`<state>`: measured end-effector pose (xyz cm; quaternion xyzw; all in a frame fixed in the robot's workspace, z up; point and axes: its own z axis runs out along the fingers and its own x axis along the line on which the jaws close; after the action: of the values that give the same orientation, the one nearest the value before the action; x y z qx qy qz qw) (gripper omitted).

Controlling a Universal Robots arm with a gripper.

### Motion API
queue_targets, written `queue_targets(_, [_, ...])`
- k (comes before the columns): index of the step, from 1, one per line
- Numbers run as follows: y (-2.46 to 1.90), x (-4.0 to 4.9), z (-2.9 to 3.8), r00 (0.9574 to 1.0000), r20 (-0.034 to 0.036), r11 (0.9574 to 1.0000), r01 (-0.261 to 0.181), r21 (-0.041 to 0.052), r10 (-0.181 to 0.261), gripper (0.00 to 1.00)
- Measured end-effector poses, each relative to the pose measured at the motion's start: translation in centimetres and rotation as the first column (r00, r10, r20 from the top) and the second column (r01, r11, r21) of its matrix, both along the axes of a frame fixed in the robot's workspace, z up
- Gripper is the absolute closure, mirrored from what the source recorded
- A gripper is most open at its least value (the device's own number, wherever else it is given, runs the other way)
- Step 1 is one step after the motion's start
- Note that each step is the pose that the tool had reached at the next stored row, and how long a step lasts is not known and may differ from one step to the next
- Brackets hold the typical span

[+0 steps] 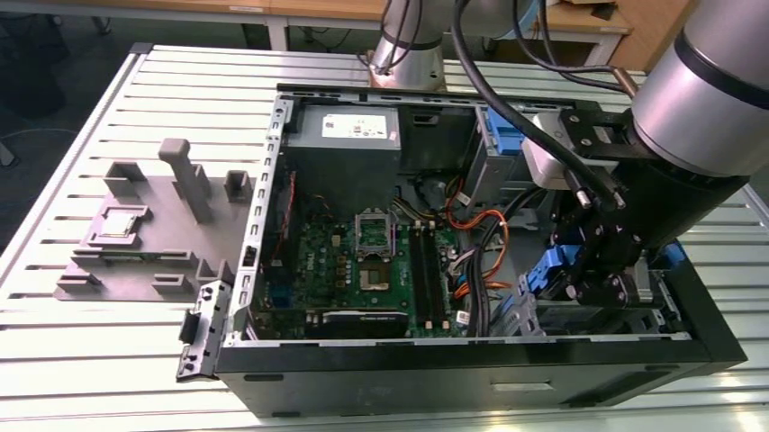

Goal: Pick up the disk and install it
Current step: 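Insert the disk into the insertion slot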

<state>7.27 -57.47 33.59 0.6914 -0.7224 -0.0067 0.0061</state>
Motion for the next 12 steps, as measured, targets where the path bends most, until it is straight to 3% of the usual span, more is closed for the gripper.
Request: queue_targets(12, [-0.03, 0.00, -0.47, 1.0000, 0.0000, 1.0000, 0.000, -0.0002, 0.000, 0.63])
